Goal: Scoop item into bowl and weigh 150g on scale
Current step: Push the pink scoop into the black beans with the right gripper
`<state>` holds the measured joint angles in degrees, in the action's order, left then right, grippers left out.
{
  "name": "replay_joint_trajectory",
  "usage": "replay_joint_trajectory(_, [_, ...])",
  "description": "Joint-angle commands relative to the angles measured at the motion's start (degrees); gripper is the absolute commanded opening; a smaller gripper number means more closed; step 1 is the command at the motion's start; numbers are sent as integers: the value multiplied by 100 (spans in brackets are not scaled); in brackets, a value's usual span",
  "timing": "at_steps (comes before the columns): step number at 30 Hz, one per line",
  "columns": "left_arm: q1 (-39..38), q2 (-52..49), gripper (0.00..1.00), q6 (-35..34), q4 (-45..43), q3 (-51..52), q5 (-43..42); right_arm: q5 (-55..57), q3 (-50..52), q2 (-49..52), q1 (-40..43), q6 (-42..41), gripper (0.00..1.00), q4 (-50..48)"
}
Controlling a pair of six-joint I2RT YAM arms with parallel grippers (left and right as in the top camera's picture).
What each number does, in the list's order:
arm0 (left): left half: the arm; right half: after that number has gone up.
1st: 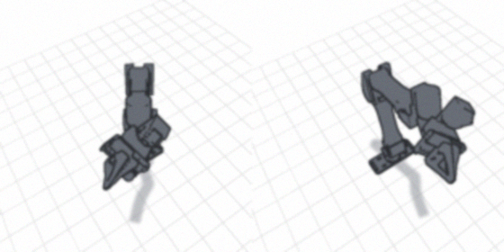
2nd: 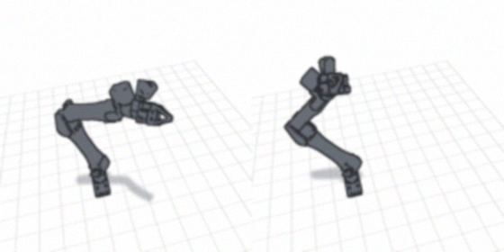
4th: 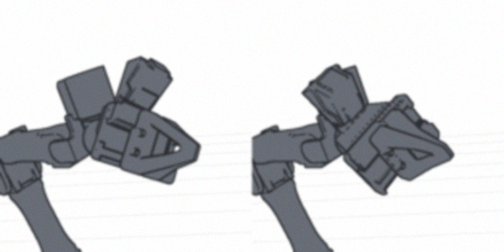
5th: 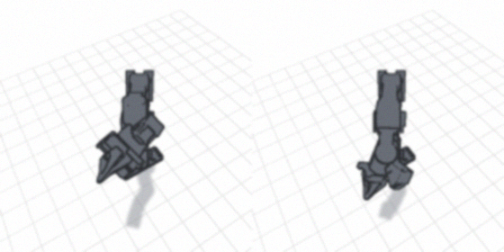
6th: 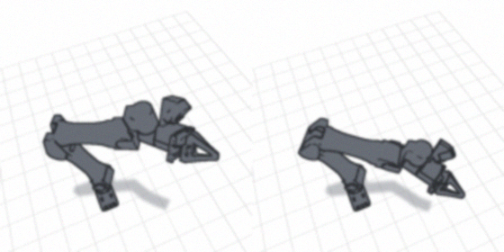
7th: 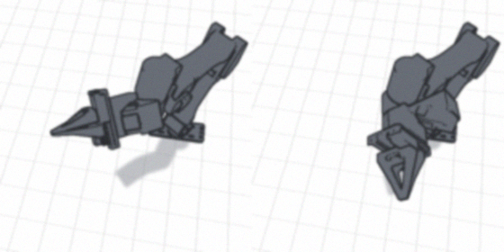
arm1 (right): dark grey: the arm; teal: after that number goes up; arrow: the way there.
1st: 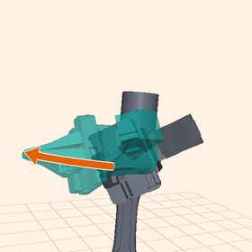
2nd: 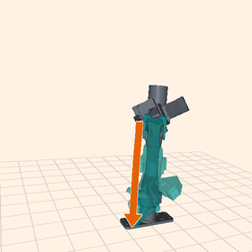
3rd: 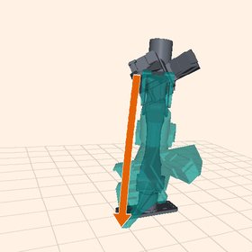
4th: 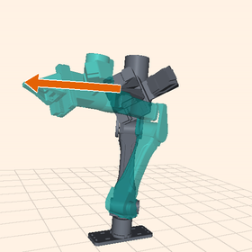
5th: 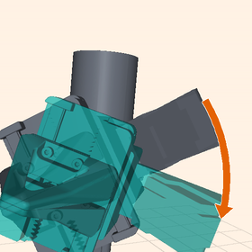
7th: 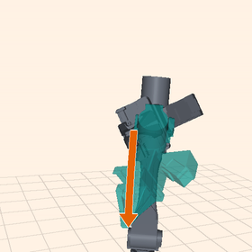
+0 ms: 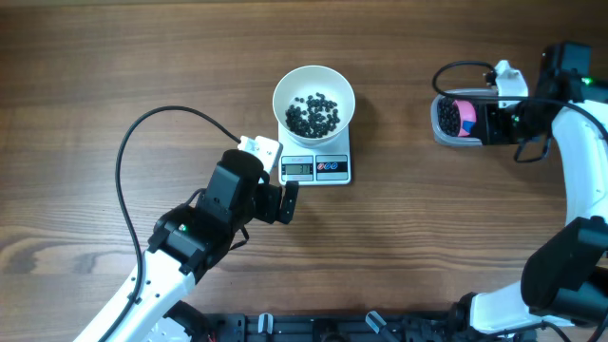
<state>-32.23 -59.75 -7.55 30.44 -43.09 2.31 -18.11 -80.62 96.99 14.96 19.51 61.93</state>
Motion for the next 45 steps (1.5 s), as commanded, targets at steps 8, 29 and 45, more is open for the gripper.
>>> replay_joint_trajectory(8, [26,-7,100,114,2,13,76,-1014,50,107,577,-31,4,166])
replay_joint_trajectory(29, [26,-7,100,114,2,13,76,-1390,48,503,660,-66,4,94])
replay_joint_trajectory(45, [26,-7,100,114,2,13,76,-1847,50,518,1213,-170,4,114])
